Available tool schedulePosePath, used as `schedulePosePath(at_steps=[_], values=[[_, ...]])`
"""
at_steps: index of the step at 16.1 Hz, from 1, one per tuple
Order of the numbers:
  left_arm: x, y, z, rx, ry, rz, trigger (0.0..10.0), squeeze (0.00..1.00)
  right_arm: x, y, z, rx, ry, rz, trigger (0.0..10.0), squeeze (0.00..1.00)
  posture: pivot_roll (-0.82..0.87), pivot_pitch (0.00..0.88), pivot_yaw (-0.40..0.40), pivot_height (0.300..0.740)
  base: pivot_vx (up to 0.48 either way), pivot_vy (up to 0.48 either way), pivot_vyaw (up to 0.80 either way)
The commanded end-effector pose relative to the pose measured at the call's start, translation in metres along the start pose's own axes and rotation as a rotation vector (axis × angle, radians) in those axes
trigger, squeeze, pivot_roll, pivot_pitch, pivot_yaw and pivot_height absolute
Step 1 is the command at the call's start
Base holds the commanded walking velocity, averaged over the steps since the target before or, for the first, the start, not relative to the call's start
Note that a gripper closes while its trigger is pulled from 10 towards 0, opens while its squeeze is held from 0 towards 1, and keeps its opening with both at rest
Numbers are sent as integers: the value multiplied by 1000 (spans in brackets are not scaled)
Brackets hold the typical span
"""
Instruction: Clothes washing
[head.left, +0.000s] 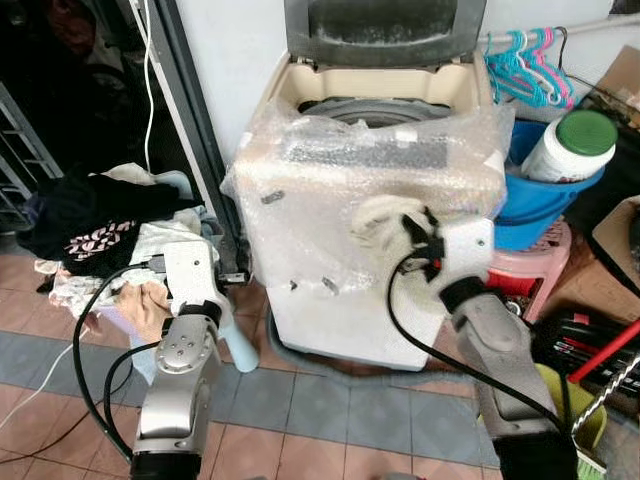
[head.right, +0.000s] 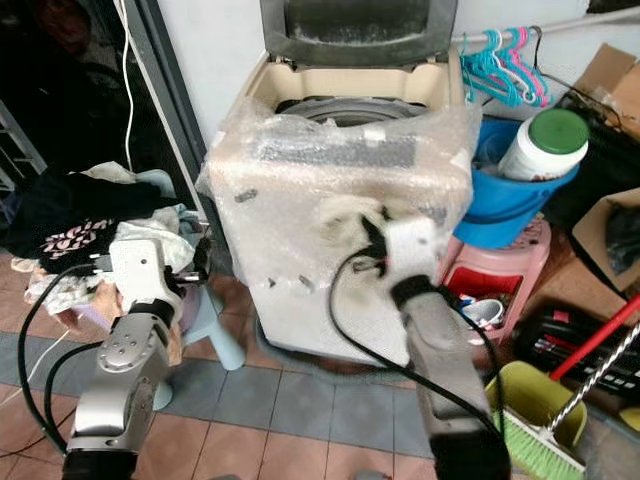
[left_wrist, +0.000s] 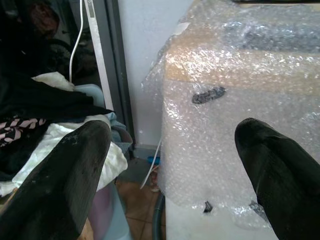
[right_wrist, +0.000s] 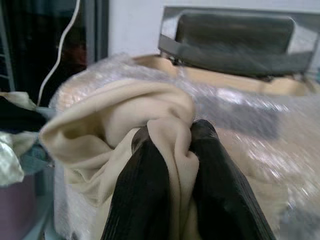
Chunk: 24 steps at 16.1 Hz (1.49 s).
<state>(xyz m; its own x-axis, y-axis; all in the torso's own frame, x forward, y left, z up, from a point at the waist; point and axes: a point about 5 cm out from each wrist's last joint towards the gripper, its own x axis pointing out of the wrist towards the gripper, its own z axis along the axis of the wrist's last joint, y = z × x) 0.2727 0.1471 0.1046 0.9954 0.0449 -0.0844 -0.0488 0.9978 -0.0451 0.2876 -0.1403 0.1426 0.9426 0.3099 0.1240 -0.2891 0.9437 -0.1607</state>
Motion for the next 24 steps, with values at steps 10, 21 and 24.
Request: schedulePosePath(at_steps=[10,21,24], values=[[4,2,0,-6,6,3,10000,0,67,-27,84,-31,-251,60,10000,0,-52,0,90,740,393,0,0],[4,-3,-2,-28,19,6,10000,0,89,-49,92,-16,-225,-102,10000,0,-44,0,73,740,55,0,0],[3,-3,-2,-29,23,-2,10000,0,75,-25,52,76,-70,-18,10000,1000,-47,0,80,740,0,0,0]])
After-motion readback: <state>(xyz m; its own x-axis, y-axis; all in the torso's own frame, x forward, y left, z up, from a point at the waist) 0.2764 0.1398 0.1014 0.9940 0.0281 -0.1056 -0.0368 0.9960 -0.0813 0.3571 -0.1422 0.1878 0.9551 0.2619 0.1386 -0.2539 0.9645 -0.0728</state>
